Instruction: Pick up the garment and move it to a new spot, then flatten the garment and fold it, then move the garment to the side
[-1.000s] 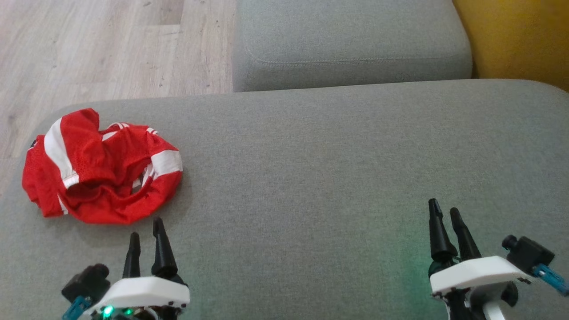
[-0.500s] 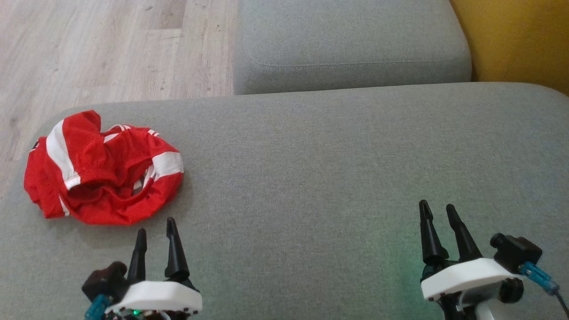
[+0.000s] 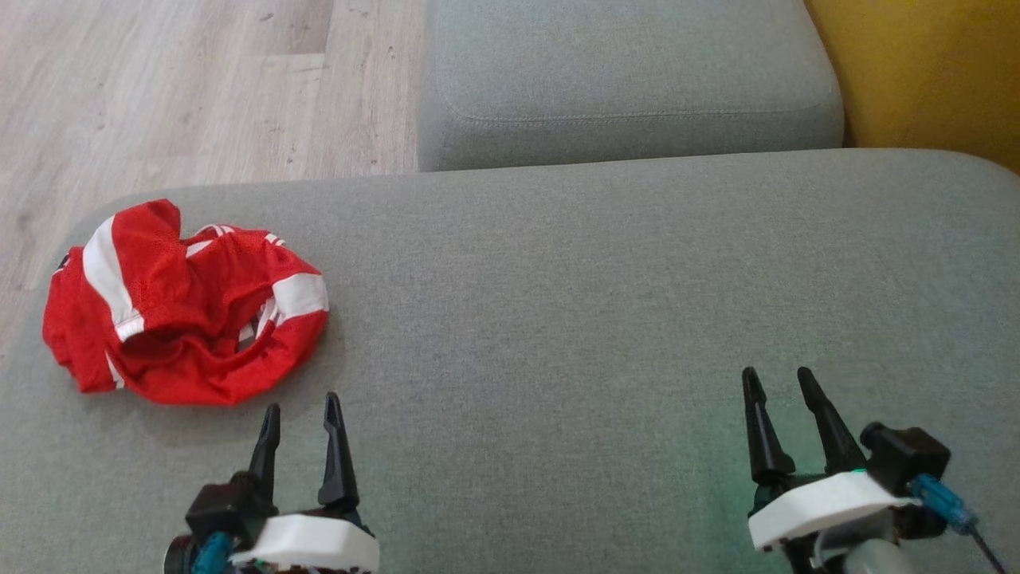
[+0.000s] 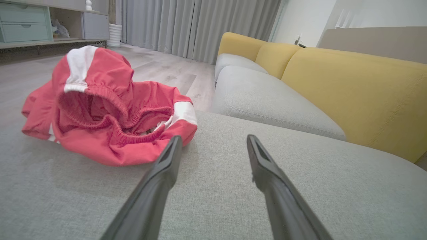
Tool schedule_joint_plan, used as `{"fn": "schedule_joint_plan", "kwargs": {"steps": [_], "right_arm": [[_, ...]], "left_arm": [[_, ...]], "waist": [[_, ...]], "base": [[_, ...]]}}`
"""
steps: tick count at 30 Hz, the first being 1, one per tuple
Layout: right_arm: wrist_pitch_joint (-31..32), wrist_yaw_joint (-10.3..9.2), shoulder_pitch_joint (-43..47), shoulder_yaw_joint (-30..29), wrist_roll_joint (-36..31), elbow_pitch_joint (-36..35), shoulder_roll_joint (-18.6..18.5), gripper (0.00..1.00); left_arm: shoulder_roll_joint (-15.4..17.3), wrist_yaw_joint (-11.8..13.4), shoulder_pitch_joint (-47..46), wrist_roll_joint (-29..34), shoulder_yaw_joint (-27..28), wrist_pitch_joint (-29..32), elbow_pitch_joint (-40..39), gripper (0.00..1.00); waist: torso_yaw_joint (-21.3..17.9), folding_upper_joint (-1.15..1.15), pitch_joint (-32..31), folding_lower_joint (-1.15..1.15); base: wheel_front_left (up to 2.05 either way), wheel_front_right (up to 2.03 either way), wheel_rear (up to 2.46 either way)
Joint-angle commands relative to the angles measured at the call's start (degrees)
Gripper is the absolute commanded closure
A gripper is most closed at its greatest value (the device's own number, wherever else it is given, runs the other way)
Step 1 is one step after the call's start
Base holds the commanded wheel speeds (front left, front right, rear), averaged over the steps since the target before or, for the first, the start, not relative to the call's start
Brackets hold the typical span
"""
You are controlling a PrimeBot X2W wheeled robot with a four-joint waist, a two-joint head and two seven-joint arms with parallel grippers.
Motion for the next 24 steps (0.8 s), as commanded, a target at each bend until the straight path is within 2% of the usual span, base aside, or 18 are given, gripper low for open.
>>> {"fn": "schedule_joint_plan", "kwargs": {"steps": [1,18,24], "right_arm": [[-0.77,-0.04,-2.6,1.2,-1.47,-1.58,-0.57,0.0],[-3.82,-0.04,-3.05,1.37,-14.21,-0.35,-0.66,0.0],[-3.85,-0.04,-3.13,0.83,-14.31,-0.26,-0.66,0.0]], "left_arm": [[0.51,0.42,-2.65,1.4,1.03,-0.68,-1.97,0.0],[0.6,2.35,-2.43,13.02,-1.3,-3.71,-2.88,0.0],[0.6,2.09,-2.75,12.52,-0.59,-3.74,-2.56,0.0]], "waist": [[-0.03,0.0,-0.01,0.0],[-0.34,0.0,-0.24,0.0],[-0.52,0.0,-0.17,0.0]], "base": [[0.0,0.0,0.0],[0.0,0.0,0.0],[0.0,0.0,0.0]]}}
